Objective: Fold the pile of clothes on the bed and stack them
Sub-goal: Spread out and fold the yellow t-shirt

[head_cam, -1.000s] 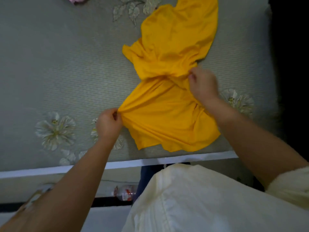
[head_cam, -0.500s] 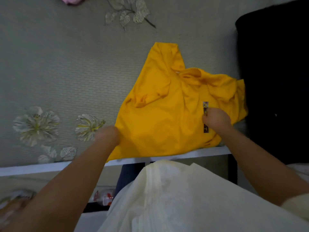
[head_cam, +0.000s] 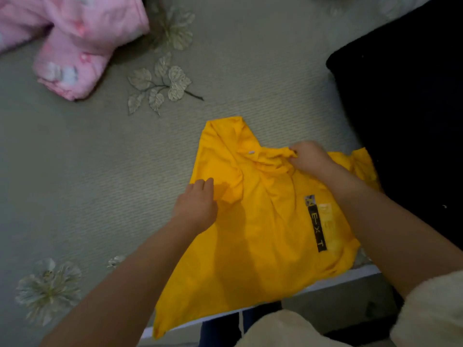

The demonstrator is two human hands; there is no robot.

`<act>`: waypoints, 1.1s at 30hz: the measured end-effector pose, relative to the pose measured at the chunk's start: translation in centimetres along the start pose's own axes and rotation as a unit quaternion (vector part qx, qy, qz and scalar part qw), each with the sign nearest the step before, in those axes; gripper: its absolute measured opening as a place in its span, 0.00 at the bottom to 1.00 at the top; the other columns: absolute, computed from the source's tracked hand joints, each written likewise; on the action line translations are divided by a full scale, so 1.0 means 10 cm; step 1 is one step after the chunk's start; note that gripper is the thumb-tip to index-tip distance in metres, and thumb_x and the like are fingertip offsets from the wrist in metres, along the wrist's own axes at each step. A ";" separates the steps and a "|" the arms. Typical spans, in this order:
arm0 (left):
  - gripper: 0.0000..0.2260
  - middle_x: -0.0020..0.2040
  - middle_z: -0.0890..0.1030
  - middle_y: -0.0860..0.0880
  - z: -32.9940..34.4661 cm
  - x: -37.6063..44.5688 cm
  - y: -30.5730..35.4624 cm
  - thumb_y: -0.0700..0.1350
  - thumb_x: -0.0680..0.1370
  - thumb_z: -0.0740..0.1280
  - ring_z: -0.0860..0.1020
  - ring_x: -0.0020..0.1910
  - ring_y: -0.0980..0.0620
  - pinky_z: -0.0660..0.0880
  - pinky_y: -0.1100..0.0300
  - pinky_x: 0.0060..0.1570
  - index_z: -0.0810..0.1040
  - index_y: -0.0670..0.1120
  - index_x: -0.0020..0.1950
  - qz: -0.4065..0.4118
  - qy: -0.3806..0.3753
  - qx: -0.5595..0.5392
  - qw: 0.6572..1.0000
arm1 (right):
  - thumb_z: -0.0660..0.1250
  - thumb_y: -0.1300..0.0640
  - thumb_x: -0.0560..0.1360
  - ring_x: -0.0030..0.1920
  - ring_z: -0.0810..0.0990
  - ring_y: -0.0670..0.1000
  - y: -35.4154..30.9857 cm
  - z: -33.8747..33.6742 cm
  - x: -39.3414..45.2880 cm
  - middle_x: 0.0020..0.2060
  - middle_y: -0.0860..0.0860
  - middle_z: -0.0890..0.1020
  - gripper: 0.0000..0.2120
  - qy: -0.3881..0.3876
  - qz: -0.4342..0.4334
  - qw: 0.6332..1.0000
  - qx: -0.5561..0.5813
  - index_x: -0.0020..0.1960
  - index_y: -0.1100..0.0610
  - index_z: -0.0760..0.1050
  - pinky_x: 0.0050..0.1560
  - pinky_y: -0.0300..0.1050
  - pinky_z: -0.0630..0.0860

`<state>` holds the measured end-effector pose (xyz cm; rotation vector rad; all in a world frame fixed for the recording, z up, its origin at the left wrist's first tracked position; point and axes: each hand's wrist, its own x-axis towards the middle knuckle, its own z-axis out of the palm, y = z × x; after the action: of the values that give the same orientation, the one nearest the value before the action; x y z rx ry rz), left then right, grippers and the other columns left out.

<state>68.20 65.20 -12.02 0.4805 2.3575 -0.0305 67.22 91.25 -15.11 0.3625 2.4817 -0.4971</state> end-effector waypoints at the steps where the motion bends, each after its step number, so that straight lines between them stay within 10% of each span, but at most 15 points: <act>1: 0.26 0.72 0.59 0.43 -0.02 0.08 0.01 0.44 0.80 0.56 0.62 0.69 0.43 0.64 0.51 0.63 0.50 0.42 0.75 0.005 -0.009 0.006 1.000 | 0.64 0.62 0.74 0.55 0.76 0.60 -0.02 -0.02 -0.10 0.53 0.64 0.79 0.10 -0.013 -0.048 0.998 0.032 0.54 0.66 0.77 0.51 0.47 0.70; 7: 0.36 0.76 0.46 0.45 -0.24 0.65 0.27 0.33 0.72 0.62 0.48 0.75 0.47 0.50 0.57 0.71 0.48 0.48 0.75 0.130 0.072 -0.104 0.983 | 0.65 0.65 0.74 0.34 0.73 0.34 0.06 -0.25 -0.97 0.33 0.47 0.74 0.06 -0.317 -0.198 0.908 0.189 0.46 0.69 0.76 0.36 0.29 0.65; 12: 0.18 0.73 0.63 0.50 -0.26 0.88 0.58 0.41 0.77 0.57 0.53 0.74 0.51 0.45 0.43 0.70 0.70 0.52 0.67 0.196 -0.009 0.127 0.972 | 0.63 0.62 0.76 0.37 0.70 0.42 0.30 -0.29 -1.21 0.39 0.51 0.77 0.07 -0.375 -0.180 0.901 0.123 0.51 0.62 0.78 0.38 0.31 0.65; 19: 0.12 0.48 0.77 0.33 -0.52 0.67 0.24 0.42 0.75 0.64 0.75 0.50 0.40 0.64 0.52 0.46 0.74 0.32 0.47 0.176 0.060 -0.126 0.975 | 0.64 0.65 0.74 0.49 0.76 0.61 0.82 -0.40 -1.04 0.45 0.65 0.78 0.07 0.027 -0.018 0.994 0.102 0.47 0.69 0.77 0.46 0.47 0.65; 24: 0.07 0.43 0.74 0.56 -0.78 0.13 -0.06 0.37 0.73 0.67 0.73 0.42 0.74 0.66 0.75 0.45 0.74 0.47 0.47 0.192 0.010 -0.291 0.937 | 0.60 0.57 0.76 0.53 0.73 0.63 0.56 -0.27 -1.03 0.49 0.65 0.77 0.14 0.195 0.055 0.977 0.068 0.52 0.67 0.78 0.51 0.50 0.66; 33: 0.05 0.35 0.71 0.43 -0.92 -1.42 -0.77 0.39 0.77 0.64 0.71 0.38 0.45 0.60 0.58 0.36 0.69 0.45 0.44 0.081 0.323 -0.213 0.919 | 0.59 0.59 0.77 0.57 0.70 0.59 -0.67 -0.62 -1.97 0.51 0.58 0.78 0.12 0.393 0.004 0.919 -0.012 0.53 0.59 0.80 0.66 0.53 0.50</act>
<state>69.00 54.78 3.34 0.5182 2.8293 0.8185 77.50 85.08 2.95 0.6645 3.2520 -0.3537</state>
